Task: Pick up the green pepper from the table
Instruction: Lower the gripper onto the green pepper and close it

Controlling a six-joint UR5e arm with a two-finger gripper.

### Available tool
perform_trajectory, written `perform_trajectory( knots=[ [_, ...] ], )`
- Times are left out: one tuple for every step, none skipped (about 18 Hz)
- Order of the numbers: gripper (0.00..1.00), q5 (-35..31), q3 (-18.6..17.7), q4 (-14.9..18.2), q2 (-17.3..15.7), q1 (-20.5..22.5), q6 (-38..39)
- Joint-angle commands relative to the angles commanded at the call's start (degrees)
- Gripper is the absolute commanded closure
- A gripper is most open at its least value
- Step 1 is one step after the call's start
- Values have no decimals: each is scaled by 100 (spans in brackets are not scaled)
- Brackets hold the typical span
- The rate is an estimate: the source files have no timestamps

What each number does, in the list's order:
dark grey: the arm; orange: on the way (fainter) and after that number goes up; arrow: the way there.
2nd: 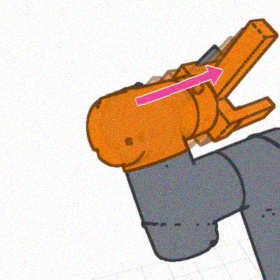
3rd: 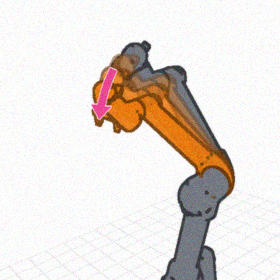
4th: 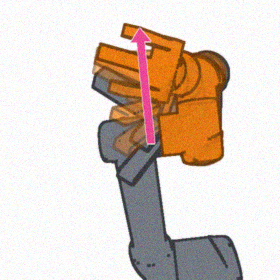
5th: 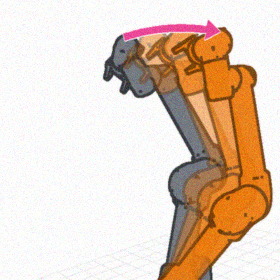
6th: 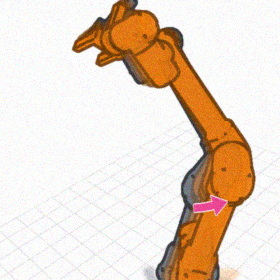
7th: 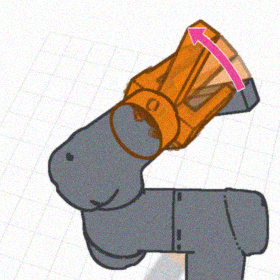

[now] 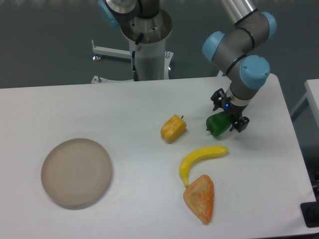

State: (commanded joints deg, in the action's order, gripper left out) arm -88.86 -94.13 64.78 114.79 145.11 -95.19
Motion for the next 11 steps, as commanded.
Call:
perform_trajectory(
  knots=[
    [15, -9, 0, 0, 0, 0, 0],
    [31, -9, 0, 0, -9, 0, 0],
    [39, -9, 52, 9, -9, 0, 0],
    [48, -17, 96, 26, -9, 0, 0],
    [56, -9, 105, 26, -9, 9, 0],
    [61, -9, 114, 35, -9, 17, 0],
    [65, 0, 123, 44, -17, 26, 0],
    [67, 26, 132, 53, -35, 26, 17],
    [68, 18, 141, 70, -44, 26, 35],
    [68, 18, 167, 70, -53, 18, 35],
    [68, 26, 210, 79, -61, 26, 44]
  ],
)
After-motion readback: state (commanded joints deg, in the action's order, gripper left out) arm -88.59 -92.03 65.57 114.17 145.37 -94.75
